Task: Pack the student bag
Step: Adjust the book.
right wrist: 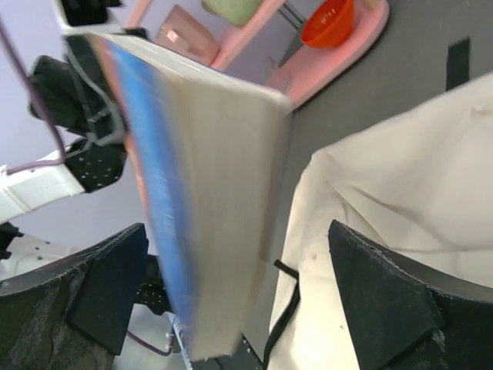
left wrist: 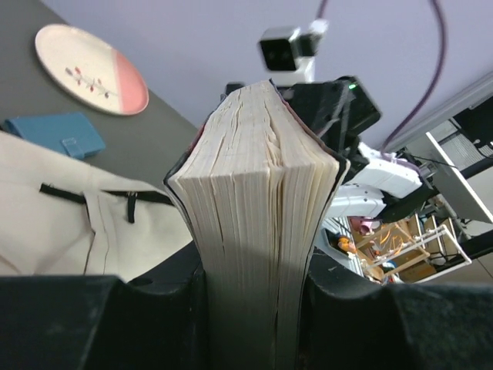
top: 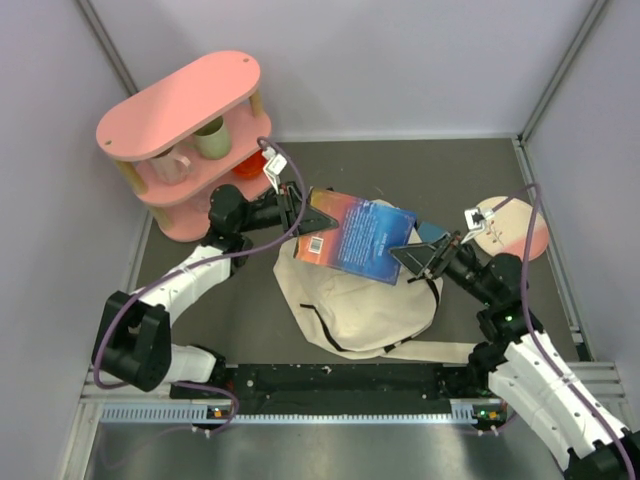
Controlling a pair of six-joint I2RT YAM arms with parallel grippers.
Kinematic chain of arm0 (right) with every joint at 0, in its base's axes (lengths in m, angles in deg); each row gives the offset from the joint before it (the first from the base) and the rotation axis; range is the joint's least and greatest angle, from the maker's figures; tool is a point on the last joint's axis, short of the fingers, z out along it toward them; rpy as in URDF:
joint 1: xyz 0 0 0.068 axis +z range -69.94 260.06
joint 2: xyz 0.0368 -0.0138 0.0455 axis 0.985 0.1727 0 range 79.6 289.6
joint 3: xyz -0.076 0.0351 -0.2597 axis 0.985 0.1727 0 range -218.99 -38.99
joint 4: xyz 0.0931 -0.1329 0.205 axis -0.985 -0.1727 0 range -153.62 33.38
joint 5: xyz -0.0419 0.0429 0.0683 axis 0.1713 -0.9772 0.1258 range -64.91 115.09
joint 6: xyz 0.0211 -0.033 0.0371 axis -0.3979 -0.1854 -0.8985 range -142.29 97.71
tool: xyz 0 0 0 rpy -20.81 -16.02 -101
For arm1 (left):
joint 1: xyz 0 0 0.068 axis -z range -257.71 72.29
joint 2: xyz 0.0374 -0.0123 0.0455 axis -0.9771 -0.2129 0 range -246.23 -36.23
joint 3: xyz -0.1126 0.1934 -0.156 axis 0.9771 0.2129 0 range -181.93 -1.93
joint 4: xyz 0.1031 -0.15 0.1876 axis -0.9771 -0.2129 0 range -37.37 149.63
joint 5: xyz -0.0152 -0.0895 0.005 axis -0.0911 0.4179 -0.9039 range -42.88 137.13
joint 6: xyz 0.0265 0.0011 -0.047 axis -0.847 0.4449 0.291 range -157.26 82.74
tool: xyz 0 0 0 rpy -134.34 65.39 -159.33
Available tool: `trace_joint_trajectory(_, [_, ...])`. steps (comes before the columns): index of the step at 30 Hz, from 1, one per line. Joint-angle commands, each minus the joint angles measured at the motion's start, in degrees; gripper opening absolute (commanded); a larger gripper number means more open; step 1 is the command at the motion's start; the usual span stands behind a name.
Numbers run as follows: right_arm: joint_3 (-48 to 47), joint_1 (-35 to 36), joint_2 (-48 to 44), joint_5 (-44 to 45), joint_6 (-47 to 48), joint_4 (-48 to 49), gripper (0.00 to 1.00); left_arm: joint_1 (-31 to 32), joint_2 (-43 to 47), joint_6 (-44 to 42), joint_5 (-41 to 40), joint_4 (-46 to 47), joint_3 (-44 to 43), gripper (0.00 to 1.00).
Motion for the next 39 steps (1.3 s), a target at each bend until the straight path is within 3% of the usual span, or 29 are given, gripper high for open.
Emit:
trace_joint_trajectory(1, [4.62, -0.21, -0.12, 1.39, -2.44, 2.05, 0.99, -0.53, 1.19, 10.86, 0.48, 21.84, -1.4, 0.0])
trace_joint_trajectory(6, [9.37, -0.3, 1.37, -3.79, -10.35, 20.65, 0.99, -0.53, -1.36, 15.79, 1.71, 28.09, -1.84, 0.0])
trace_joint_trajectory(15, [7.54, -0.21, 4.09, -5.38, -11.32, 25.18, 0.99, -0.35, -1.8, 16.06, 2.06, 27.66, -1.58, 0.0])
trace_joint_trajectory(19, [6.22, -0.3, 7.87, -6.08, -13.34, 32.02, 0.99, -0.09, -2.24, 15.71, 2.5, 26.78, -1.23, 0.0])
trace_joint_trajectory(25, [3.93, -0.3, 14.38, -7.84, -16.59, 41.25, 0.81, 1.14, -1.89, 11.68, 1.62, 22.48, -1.14, 0.0])
trace_joint_trajectory(33, [1.74, -0.12, 16.58, -10.74, -17.39, 41.8, 0.56, 1.67, -1.45, 8.15, -0.66, 17.29, -0.96, 0.0])
trace_joint_trajectory(35, [2.0, -0.21, 16.49, -11.53, -17.13, 41.27, 0.56, 1.76, -1.54, 8.24, -1.62, 17.64, -0.79, 0.0])
trace_joint_trajectory(39, [3.23, 0.05, 15.35, -12.76, -15.81, 37.85, 0.66, 1.76, -1.89, 9.99, -5.04, 20.71, -0.26, 0.0])
